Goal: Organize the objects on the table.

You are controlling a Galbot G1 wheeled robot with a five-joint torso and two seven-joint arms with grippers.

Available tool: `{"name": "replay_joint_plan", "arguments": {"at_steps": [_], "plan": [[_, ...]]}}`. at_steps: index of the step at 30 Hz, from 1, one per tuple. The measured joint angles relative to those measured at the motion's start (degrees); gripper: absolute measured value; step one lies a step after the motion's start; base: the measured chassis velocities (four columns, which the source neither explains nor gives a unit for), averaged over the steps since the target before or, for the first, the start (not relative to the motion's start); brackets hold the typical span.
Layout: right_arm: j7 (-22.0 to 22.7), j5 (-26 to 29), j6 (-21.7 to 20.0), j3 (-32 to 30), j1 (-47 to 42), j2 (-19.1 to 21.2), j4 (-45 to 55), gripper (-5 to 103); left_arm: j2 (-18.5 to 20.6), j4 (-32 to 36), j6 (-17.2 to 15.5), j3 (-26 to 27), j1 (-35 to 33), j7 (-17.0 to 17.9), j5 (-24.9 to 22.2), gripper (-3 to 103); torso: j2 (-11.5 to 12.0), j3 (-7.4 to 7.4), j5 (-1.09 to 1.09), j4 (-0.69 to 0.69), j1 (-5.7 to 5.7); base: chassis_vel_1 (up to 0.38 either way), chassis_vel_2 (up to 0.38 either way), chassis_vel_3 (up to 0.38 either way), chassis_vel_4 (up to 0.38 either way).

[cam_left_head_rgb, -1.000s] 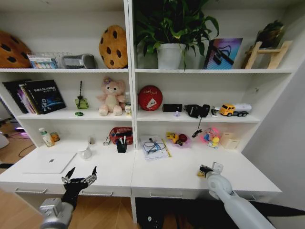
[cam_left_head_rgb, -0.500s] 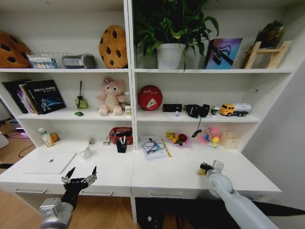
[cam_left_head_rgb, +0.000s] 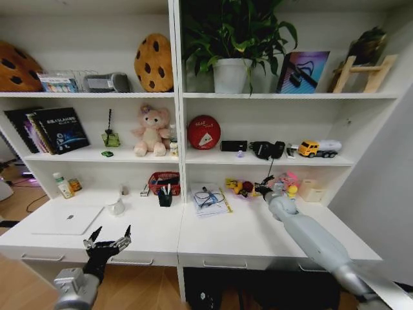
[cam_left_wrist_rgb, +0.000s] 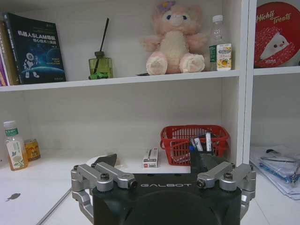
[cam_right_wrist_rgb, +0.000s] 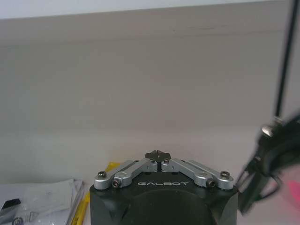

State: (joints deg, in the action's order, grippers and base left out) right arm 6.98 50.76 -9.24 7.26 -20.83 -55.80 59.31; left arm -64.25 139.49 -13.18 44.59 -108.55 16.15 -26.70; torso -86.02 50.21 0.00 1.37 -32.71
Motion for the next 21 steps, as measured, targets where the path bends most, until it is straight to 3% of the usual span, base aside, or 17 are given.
{"name": "replay_joint_plan", "arguments": {"at_steps": [1,2,6,8,13,15,16,19,21], "plan": [[-0.73,-8.61,5.99,1.45,3.03,-3.41,-6.85,0,0.00,0.00,0.00,0.00,0.00,0.00,0.00,100,0.00,0.00,-0.02,0.01,0.00,0.000,0.000,0.000,0.000],[-1.17,-13.75,9.86,1.70,3.65,-5.00,-10.13,0,0.00,0.00,0.00,0.00,0.00,0.00,0.00,100,0.00,0.00,0.00,0.01,0.00,0.000,0.000,0.000,0.000],[-2.46,-16.84,12.59,1.88,3.55,-6.69,-13.11,0,0.00,0.00,0.00,0.00,0.00,0.00,0.00,100,0.00,0.00,-0.01,0.03,0.00,0.000,0.000,0.000,0.000],[-3.06,-18.42,16.23,1.16,3.04,-9.25,-16.06,10,0.00,0.00,0.00,0.00,0.00,0.00,0.00,100,0.00,0.00,0.02,0.00,0.00,0.000,0.000,0.000,0.000],[-3.41,-19.00,17.74,0.08,0.94,-9.70,-15.26,26,0.00,0.00,0.00,0.00,0.00,0.00,0.00,100,0.00,0.00,0.01,0.00,0.00,0.000,0.000,0.000,0.000],[-3.32,-19.18,18.18,-0.40,-0.30,-9.17,-13.84,37,0.00,0.00,0.00,0.00,0.00,0.00,0.00,100,0.00,-0.01,-0.01,0.00,0.00,0.000,0.000,0.000,0.000],[-3.32,-19.18,18.18,-0.40,-0.30,-9.17,-13.84,37,0.00,0.00,0.00,0.00,0.00,0.00,0.00,100,0.00,-0.01,-0.01,0.00,0.00,0.000,0.000,0.000,0.000],[-2.27,-19.32,18.23,-1.48,-3.36,-7.07,-9.25,54,0.00,0.00,0.00,0.00,0.00,0.01,0.00,100,0.00,0.00,0.03,-0.01,0.00,0.000,0.000,0.000,0.000],[-1.25,-19.41,18.06,-1.88,-4.88,-5.65,-6.72,60,0.00,0.00,0.00,0.00,0.00,0.00,0.00,100,-0.01,-0.01,0.01,0.00,0.00,0.000,0.000,0.000,0.000]]}}
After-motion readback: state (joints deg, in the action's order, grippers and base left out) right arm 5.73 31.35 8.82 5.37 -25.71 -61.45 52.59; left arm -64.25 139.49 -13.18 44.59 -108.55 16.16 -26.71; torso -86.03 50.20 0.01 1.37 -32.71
